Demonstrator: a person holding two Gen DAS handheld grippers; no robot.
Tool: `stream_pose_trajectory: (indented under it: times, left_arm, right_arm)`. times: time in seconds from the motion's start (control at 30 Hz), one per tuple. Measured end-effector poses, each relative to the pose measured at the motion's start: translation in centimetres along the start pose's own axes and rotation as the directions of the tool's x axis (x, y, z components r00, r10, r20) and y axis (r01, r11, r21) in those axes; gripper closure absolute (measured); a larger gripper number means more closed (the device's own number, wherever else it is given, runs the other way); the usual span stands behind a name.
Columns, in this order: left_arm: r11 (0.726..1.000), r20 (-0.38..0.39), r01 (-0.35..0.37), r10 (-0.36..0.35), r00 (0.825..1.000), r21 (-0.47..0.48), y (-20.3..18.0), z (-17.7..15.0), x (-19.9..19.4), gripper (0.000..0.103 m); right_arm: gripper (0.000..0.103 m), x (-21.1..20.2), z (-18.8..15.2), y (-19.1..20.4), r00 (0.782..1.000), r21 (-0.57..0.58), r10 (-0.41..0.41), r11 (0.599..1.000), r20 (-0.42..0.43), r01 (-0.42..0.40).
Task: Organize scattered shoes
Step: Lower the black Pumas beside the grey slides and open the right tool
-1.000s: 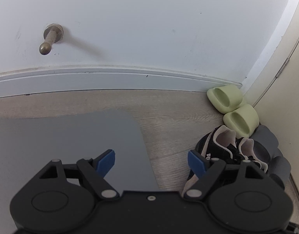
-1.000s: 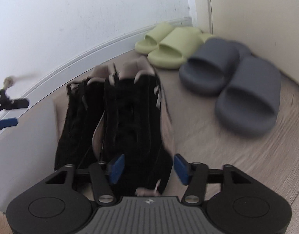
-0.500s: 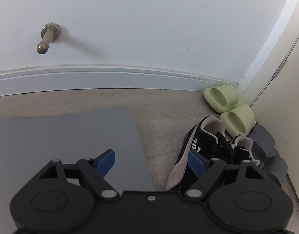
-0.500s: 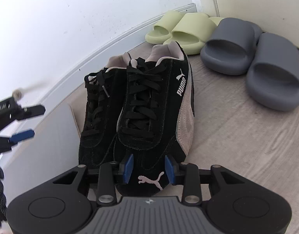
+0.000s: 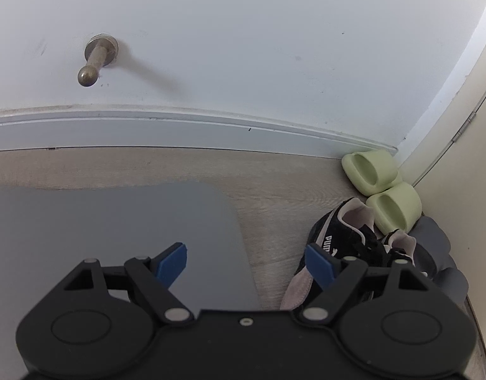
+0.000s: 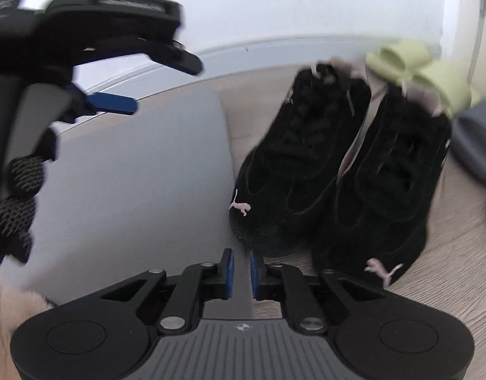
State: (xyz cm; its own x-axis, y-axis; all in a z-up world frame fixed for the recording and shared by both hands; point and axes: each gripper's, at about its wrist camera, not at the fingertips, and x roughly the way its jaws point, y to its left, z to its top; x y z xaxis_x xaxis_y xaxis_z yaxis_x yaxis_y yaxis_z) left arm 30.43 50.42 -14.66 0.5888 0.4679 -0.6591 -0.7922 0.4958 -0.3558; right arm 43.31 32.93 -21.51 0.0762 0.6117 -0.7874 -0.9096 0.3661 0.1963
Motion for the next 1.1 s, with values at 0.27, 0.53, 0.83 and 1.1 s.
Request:
stream_pose_trajectory:
  times: [0.27, 0.53, 0.83, 1.1]
  left_arm:
    - [1.000, 0.005, -0.003, 0.003, 1.000, -0.021, 0.8, 0.2, 0.1, 0.020]
    - [0.994, -0.003, -0.027, 0.027, 1.000, -0.109, 3.2, 0.9, 0.8, 0.020]
    - [0.994, 0.005, -0.040, 0.041, 0.999, -0.102, 3.5, 1.0, 0.9, 0.020]
    - [0.994, -0.002, -0.010, 0.009, 1.000, -0.110, 2.9, 0.9, 0.7, 0.020]
  right_arm:
    - [0.103, 3.6, 4.5, -1.6, 0.999, 0.060, 0.006, 0.998, 0.040, -0.009]
    - [0.103, 9.4, 12.5, -2.5, 0.996, 0.106, 0.052, 0.993, 0.075, -0.060]
    - [0.082, 5.2, 11.6, -2.0, 0.957, 0.072, 0.035, 0.996, 0.289, -0.058]
    - [0.031, -5.1, 1.1, -9.0, 0.893, 0.193, -0.264, 0.960, 0.366, 0.205]
